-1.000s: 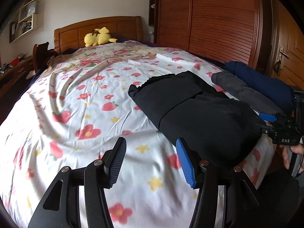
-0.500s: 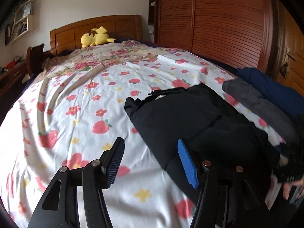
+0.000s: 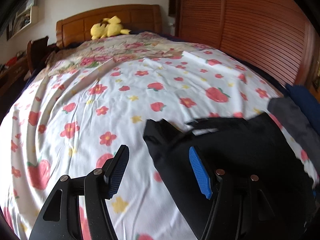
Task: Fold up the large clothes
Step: 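Grasp the folded black coat bundle with the left gripper, then lift the coat bundle with the left gripper and carry it toward the clothes stack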
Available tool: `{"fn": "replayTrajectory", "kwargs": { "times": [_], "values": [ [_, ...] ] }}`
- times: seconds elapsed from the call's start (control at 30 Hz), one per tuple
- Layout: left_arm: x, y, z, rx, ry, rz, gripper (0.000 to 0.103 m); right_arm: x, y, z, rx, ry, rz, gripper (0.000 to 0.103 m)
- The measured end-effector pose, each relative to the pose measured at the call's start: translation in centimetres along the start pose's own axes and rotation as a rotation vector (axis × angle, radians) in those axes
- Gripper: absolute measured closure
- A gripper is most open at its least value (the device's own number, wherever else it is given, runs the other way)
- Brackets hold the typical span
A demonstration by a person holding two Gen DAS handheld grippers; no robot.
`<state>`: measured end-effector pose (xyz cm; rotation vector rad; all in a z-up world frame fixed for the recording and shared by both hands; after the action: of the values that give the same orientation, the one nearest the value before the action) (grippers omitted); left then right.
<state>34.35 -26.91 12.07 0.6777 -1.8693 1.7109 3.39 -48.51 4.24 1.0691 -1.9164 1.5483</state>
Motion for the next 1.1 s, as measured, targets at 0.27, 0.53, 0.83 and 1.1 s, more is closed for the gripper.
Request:
{"fn": "replayTrajectory", "kwargs": {
  "times": [0.27,0.53,0.83,1.1],
  "values": [
    [-4.7,-0.2,-0.3,0.064,0.056,-0.104,0.039,-0.2,-0.2,0.1,0.001,-0.01,-0.009,0.026],
    [-8.4,-0.1,0.9,0.039,0.045,-0.176,0.036,-0.5,-0.4,-0.1,-0.001,-0.015,-0.014,0.026],
    [-9.0,-0.7,2.0,0.028,0.101,-0.225,0.067,-0.6,-0.5,-0.4,-0.005,-0.053,-0.02,0.038],
    [-7.2,-1.0,2.4,-0.001,0.079,-0.194,0.088,0.2,-0.8,-1.6,0.045,-0.064,0.018,0.075]
  ]
}}
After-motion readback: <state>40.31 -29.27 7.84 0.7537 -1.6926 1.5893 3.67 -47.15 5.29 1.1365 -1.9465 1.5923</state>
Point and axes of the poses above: each gripper's, at about its wrist camera, not at the fingertips, and x roughly against the way its jaws point, z to its right, y to its underside, the point moved 4 cm from there along -x, roughly the way its jaws point, and after that the axes turned 11 degrees about -y, right-handed, at the moved point
